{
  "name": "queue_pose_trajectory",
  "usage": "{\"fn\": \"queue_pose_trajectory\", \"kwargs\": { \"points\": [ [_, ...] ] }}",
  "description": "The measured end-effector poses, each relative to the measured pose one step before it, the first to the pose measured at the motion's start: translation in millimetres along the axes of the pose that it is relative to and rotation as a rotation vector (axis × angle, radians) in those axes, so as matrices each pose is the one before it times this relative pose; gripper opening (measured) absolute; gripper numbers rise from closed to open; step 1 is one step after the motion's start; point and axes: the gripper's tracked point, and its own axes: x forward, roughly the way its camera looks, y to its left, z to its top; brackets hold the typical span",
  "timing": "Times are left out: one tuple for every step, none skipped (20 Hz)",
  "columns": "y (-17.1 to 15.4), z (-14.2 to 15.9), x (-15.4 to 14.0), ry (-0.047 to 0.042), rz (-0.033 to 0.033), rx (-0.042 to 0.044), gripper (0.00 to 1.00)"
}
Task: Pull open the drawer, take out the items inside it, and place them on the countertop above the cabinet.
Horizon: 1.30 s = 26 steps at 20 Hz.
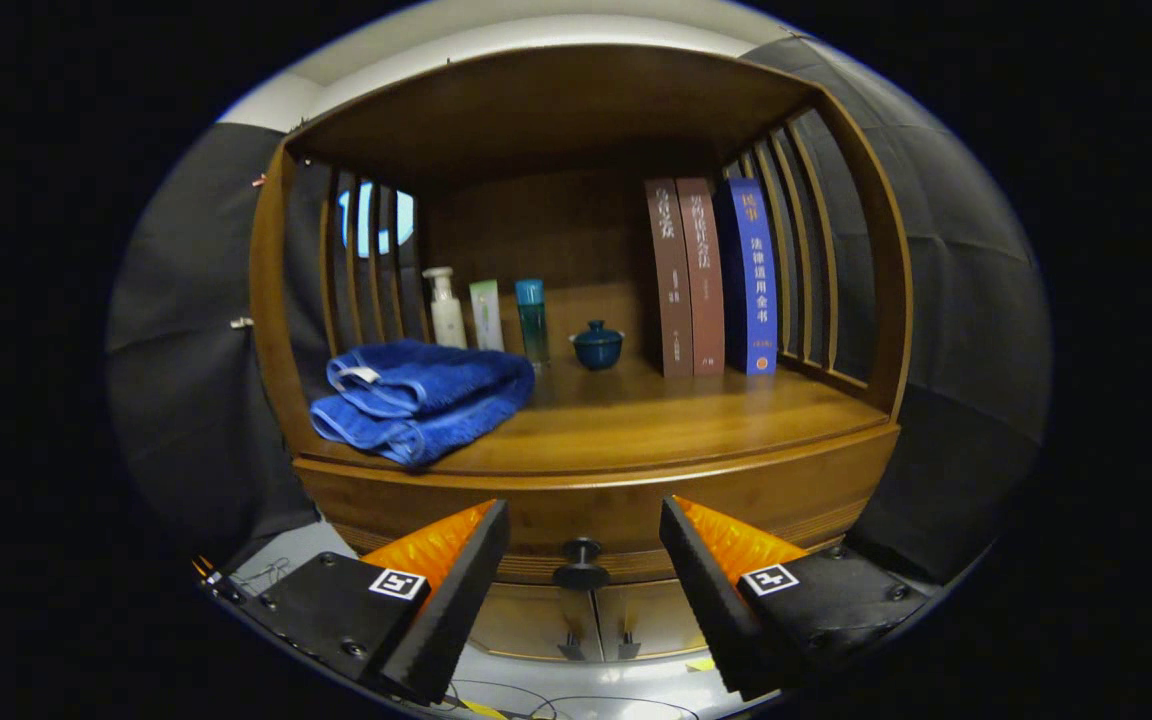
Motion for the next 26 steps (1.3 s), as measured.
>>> {"fn": "queue_pose_trajectory", "kwargs": {
  "points": [
    [-0.66,-9.82,8.28,0.01856,-0.00453,-0.00155,0.99],
    [2.37,-9.49,6.62,0.02529,0.00428,0.00612,0.99],
    [1.35,-10.36,5.41,0.02782,0.00144,0.00423,0.97],
    [-1.31,-8.68,6.14,0.02283,-0.00236,0.00224,0.96],
    [-1.66,-6.72,6.63,0.02155,-0.00351,0.00183,0.95],
    [-2.08,-7.87,3.45,0.01939,-0.00853,0.00205,0.90],
    [-2.88,-4.65,4.00,0.01134,-0.01088,0.00243,0.83],
    [2.41,-2.57,1.23,0.00553,0.00434,0.00729,0.77],
    [7.22,-3.19,4.92,0.00351,0.03284,0.00598,0.67],
    [-4.47,4.49,-7.91,-0.01152,-0.01837,-0.01838,0.59],
    [0.79,-3.31,7.17,0.01243,-0.01691,-0.03451,0.51],
    [-0.33,-0.11,-0.87,-0.00125,-0.01023,-0.00780,0.43],
    [0.69,4.13,-3.40,0.00149,0.00099,0.01144,0.43],
    [0.05,-5.07,3.26,0.00410,0.00114,-0.00007,0.35],
    [-0.13,-0.57,-0.03,0.00344,-0.00167,-0.00674,0.35],
    [-0.78,0.21,-1.12,0.00209,-0.00158,-0.00617,0.34],
    [-0.36,0.10,-0.02,0.00358,-0.00112,-0.00087,0.35],
    [0.54,-0.52,-0.23,0.00493,-0.00007,0.00169,0.34],
    [0.04,-0.60,-1.73,0.00598,0.00097,0.00287,0.34],
    [0.63,-1.41,-2.47,0.00508,0.00123,0.00017,0.35],
    [0.35,-1.66,-4.01,0.00466,0.00012,-0.00278,0.34],
    [-0.19,-3.04,-6.60,0.00310,0.00070,-0.00356,0.34],
    [-0.02,-3.26,-7.04,0.00164,-0.00098,-0.00269,0.34],
    [-0.56,-2.97,-6.85,0.00356,-0.00142,-0.00340,0.35],
    [0.01,-3.56,-8.05,0.00450,-0.00134,-0.00137,0.34],
    [-0.81,-4.69,-8.91,0.00468,-0.00144,-0.00163,0.34]
  ]
}}
